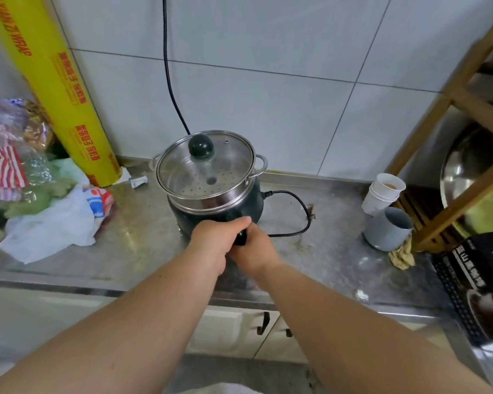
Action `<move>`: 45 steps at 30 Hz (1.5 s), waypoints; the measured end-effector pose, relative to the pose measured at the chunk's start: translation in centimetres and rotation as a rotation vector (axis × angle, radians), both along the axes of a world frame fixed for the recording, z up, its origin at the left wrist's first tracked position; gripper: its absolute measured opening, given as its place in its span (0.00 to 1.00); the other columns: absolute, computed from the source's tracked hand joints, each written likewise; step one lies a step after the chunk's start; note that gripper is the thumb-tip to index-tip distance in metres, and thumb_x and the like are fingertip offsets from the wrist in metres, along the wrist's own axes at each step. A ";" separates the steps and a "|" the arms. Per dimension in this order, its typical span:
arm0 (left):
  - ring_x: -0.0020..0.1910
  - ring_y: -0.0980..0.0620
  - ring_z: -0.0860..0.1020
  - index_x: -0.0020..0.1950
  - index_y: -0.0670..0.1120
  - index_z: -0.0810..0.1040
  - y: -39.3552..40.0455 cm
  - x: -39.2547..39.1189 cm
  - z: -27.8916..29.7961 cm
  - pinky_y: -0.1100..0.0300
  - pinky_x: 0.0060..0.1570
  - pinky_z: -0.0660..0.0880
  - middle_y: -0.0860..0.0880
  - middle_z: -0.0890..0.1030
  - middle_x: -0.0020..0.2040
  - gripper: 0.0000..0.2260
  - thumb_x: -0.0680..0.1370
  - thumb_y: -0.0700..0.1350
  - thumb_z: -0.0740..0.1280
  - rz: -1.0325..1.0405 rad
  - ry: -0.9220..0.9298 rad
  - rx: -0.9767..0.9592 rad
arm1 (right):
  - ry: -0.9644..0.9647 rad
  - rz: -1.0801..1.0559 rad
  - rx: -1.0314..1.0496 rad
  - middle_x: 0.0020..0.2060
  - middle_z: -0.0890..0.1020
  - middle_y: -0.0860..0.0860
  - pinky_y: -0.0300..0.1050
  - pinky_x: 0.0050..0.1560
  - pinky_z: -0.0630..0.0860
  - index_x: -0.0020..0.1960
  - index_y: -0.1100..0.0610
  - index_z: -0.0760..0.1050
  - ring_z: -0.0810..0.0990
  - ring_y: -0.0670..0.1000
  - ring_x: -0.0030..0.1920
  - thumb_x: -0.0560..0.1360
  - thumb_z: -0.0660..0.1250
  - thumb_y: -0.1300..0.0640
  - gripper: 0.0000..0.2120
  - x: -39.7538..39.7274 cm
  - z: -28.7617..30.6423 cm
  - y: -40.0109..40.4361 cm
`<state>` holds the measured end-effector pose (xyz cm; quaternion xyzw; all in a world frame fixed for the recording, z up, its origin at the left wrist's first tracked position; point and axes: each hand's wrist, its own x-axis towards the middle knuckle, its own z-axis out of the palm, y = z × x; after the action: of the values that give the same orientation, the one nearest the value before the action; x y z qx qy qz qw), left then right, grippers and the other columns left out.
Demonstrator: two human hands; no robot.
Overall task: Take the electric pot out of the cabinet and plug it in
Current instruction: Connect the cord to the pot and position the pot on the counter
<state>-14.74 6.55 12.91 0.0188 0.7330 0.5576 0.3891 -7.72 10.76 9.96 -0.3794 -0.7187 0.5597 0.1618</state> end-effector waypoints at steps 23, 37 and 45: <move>0.46 0.41 0.75 0.48 0.45 0.73 0.5 -1.6 0.1 0.46 0.50 0.74 0.41 0.77 0.48 0.12 0.65 0.39 0.66 0.217 0.111 0.038 | -0.030 -0.538 -0.937 0.32 0.82 0.57 0.32 0.16 0.65 0.48 0.59 0.73 0.71 0.45 0.15 0.77 0.62 0.55 0.08 1.7 -4.2 8.0; 0.50 0.38 0.75 0.53 0.44 0.73 -1.3 -1.7 0.2 0.40 0.55 0.73 0.38 0.77 0.51 0.16 0.66 0.38 0.67 0.320 0.170 -0.013 | 0.604 -0.669 -0.929 0.46 0.79 0.61 0.47 0.50 0.77 0.45 0.67 0.75 0.79 0.56 0.42 0.78 0.53 0.55 0.17 2.1 -0.3 18.1; 0.38 0.47 0.73 0.47 0.43 0.71 -1.4 -0.1 -1.5 0.58 0.35 0.68 0.43 0.75 0.41 0.07 0.70 0.38 0.65 0.283 0.367 -0.133 | -0.006 -0.367 -0.249 0.56 0.74 0.45 0.42 0.34 0.73 0.72 0.43 0.60 0.80 0.50 0.45 0.74 0.53 0.73 0.34 2.3 0.7 19.5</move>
<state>-14.82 5.19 11.37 -0.0085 0.8219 0.5444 0.1677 -5.44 30.27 10.66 -0.5225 -0.5634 0.6042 0.2109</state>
